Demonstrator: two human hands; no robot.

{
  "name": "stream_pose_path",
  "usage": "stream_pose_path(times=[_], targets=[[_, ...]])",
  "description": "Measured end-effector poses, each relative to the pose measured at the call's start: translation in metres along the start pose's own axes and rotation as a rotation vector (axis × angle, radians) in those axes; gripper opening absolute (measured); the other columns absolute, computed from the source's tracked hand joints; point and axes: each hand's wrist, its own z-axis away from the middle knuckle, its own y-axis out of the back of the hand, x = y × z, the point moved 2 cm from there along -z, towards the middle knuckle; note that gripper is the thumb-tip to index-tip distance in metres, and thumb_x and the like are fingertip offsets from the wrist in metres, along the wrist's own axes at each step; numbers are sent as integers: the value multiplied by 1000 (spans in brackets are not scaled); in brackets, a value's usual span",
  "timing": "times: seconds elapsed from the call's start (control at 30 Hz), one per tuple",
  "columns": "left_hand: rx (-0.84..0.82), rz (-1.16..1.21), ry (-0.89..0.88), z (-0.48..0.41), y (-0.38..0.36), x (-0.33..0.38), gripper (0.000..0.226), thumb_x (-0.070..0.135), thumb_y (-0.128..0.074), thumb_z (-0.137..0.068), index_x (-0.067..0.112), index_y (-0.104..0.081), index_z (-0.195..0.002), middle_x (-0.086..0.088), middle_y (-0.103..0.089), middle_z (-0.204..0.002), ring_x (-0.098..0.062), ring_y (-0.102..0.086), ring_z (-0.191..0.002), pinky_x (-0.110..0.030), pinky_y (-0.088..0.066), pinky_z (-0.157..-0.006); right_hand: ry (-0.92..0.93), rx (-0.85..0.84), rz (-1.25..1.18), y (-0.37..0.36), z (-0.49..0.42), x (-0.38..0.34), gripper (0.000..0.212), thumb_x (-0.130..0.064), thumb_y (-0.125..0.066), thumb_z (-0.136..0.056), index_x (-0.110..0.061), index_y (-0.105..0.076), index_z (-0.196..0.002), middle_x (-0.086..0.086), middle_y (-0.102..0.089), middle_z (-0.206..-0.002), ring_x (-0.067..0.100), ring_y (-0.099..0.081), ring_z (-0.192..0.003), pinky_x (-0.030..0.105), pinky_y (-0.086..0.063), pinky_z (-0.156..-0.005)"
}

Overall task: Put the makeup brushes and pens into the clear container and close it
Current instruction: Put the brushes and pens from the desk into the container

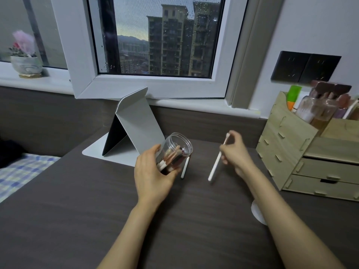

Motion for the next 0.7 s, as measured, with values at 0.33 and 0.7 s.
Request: stream_pose_path(times=[0.33,0.7], targets=[[-82,-42,-90,4,0,8,67,35,-77,-55,12,-54,-113,-8,-63,-101,-28,-53,-93,-32,-38,-79,640,164,-485,11,92,-77,40,8,-47,-91,-31,-40,-100,4,-56,-72,12,-61,-52,23,-55,-51],[-96,-46,-95,4,0,8,69,36,-76,-54,11,-53,-113,-8,-63,-103,-29,-54,-94,-34,-39,-79,577,17,183,-30,86,-48,21,-18,-56,-90,-15,-74,-99,2,-73,-91,14,-57,-87,11,-44,-78]])
